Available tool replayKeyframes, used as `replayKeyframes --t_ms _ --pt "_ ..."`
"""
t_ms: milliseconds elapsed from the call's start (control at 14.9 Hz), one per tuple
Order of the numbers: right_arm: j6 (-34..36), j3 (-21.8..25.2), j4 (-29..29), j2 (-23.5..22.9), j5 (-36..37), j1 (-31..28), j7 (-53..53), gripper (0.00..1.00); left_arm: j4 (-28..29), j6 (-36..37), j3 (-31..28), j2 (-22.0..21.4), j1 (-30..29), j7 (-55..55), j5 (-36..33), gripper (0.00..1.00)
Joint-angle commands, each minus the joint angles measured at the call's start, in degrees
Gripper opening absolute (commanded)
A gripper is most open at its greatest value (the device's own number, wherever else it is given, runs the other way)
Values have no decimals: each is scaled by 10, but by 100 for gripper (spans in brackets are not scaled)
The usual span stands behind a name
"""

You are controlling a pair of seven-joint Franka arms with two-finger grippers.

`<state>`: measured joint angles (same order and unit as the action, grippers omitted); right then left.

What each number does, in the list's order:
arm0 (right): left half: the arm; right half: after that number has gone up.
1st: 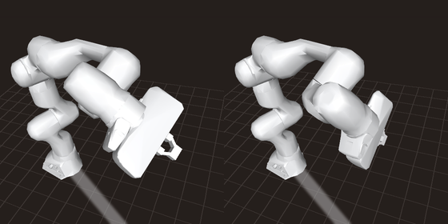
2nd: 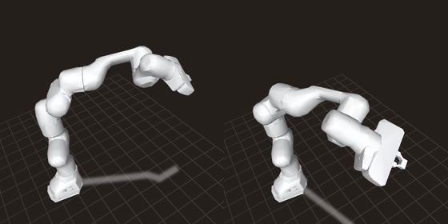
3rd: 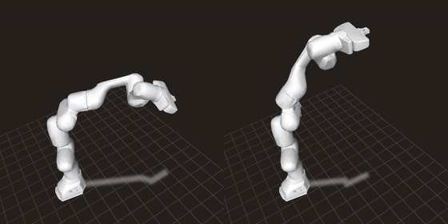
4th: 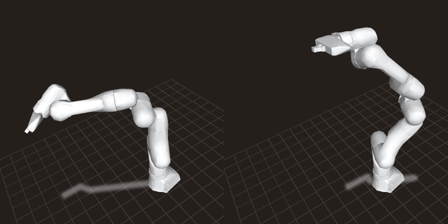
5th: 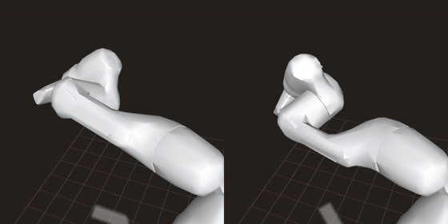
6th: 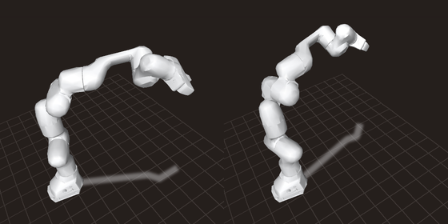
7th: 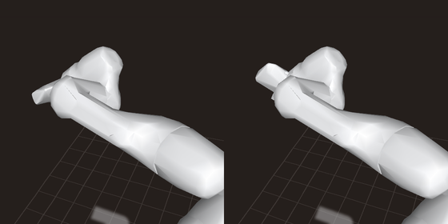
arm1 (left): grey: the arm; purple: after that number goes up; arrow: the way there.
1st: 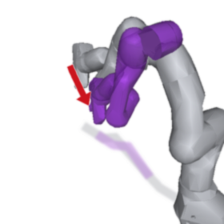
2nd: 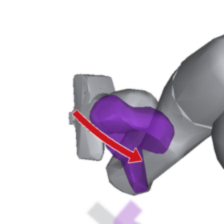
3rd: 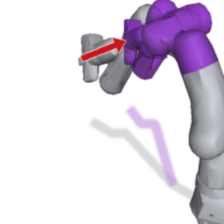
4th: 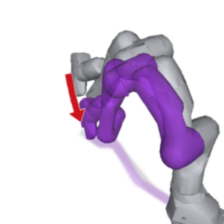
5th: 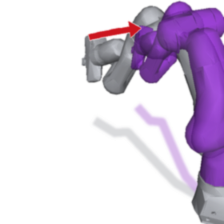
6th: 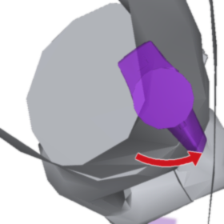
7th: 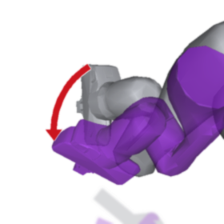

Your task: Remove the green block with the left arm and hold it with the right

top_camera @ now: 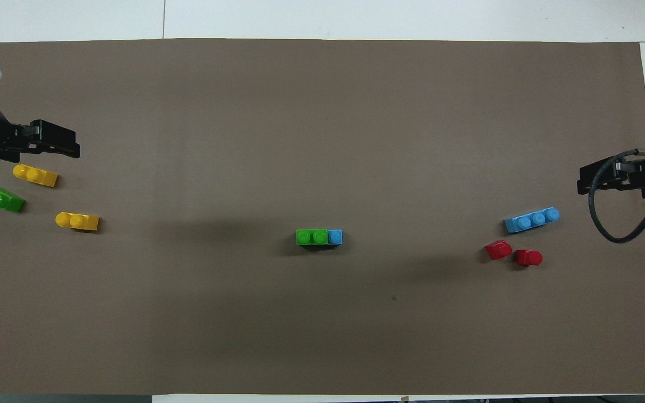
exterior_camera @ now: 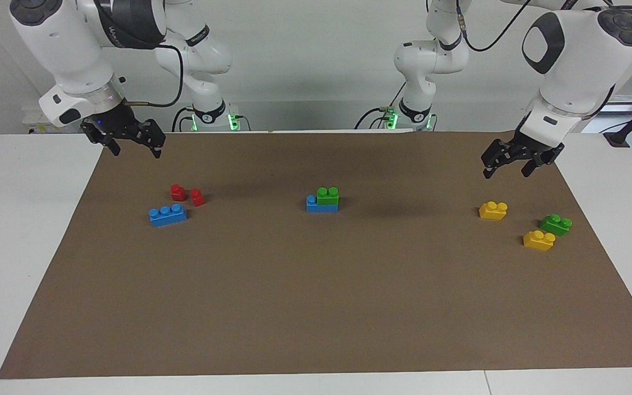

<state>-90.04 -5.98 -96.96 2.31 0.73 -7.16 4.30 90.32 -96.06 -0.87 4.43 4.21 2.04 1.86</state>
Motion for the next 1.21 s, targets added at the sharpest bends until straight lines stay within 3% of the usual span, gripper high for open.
replayKeyframes --t_ms 0,1138 --pt "-1 -4 -15 13 -2 -3 10 100 1 2 0 -8 -4 -12 4 100" --pt "-1 -6 -14 13 -3 3 20 100 27 7 -2 -28 -4 -5 5 100"
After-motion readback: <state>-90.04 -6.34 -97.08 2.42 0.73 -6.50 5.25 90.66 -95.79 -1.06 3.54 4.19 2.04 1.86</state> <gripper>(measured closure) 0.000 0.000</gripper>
